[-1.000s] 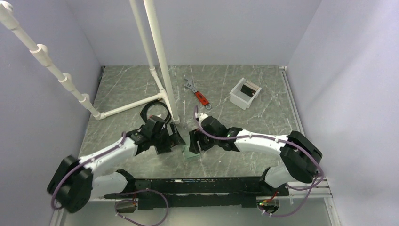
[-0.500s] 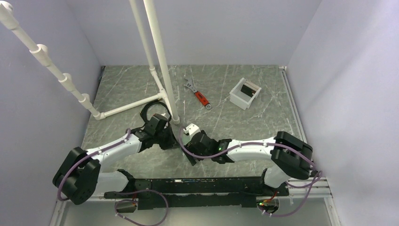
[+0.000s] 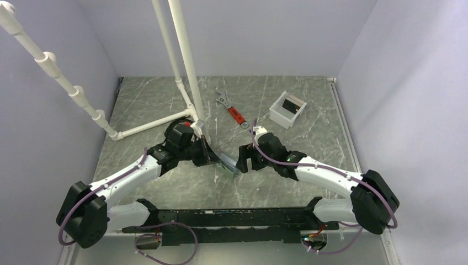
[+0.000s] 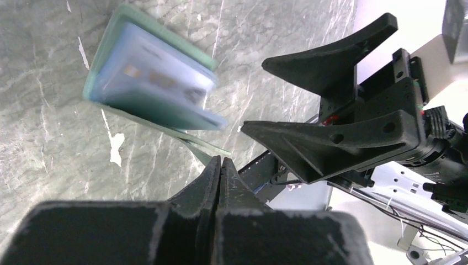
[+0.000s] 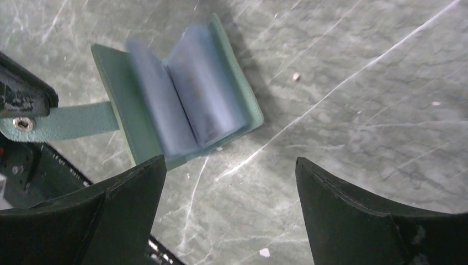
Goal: Put the credit cards into the card holder
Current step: Open the card holder at the center of the board.
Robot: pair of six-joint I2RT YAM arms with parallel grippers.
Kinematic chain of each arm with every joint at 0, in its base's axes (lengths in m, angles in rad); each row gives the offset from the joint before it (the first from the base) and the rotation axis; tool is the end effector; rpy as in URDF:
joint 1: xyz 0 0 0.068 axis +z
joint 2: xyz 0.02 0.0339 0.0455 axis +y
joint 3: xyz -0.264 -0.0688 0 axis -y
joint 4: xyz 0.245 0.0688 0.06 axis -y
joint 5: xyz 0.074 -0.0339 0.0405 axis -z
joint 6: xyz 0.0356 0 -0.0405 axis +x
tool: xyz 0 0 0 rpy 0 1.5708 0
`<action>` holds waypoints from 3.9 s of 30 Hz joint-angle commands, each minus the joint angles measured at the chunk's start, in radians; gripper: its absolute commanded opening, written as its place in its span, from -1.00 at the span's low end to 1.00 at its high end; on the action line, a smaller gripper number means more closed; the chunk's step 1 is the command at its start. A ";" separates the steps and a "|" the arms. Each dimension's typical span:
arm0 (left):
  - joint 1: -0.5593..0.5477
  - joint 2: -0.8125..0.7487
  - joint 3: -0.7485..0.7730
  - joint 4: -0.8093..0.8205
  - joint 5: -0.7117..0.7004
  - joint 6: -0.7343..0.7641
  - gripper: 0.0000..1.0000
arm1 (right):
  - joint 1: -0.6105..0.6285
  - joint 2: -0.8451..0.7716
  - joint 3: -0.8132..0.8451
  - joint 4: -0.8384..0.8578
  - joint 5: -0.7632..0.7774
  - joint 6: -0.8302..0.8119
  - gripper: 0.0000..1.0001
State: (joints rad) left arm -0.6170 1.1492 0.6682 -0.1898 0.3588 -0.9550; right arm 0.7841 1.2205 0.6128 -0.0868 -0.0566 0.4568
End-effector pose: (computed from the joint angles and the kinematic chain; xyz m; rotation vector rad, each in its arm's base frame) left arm 0.1893 -0.1496 0.2275 -0.2039 2.4929 -1.1709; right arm 0.1749 0.1772 0.2007 -0.4167 2.3306 0.6994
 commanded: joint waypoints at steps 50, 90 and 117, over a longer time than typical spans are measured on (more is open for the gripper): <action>-0.004 -0.091 0.079 -0.642 -0.465 -0.013 -0.13 | 0.012 0.333 0.198 0.207 -0.525 0.086 0.31; -0.004 0.083 -0.273 -0.105 -0.250 -0.131 -0.61 | 0.046 0.422 0.228 0.187 -0.492 0.152 0.22; -0.006 -0.306 -0.143 -0.360 -0.250 -0.060 -0.01 | 0.184 0.446 0.348 -0.031 -0.164 -0.042 0.33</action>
State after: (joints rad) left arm -0.6189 0.8139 0.4644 -0.5953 0.0593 -1.0500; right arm 0.9478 1.6875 0.9043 -0.0269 -0.3954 0.5144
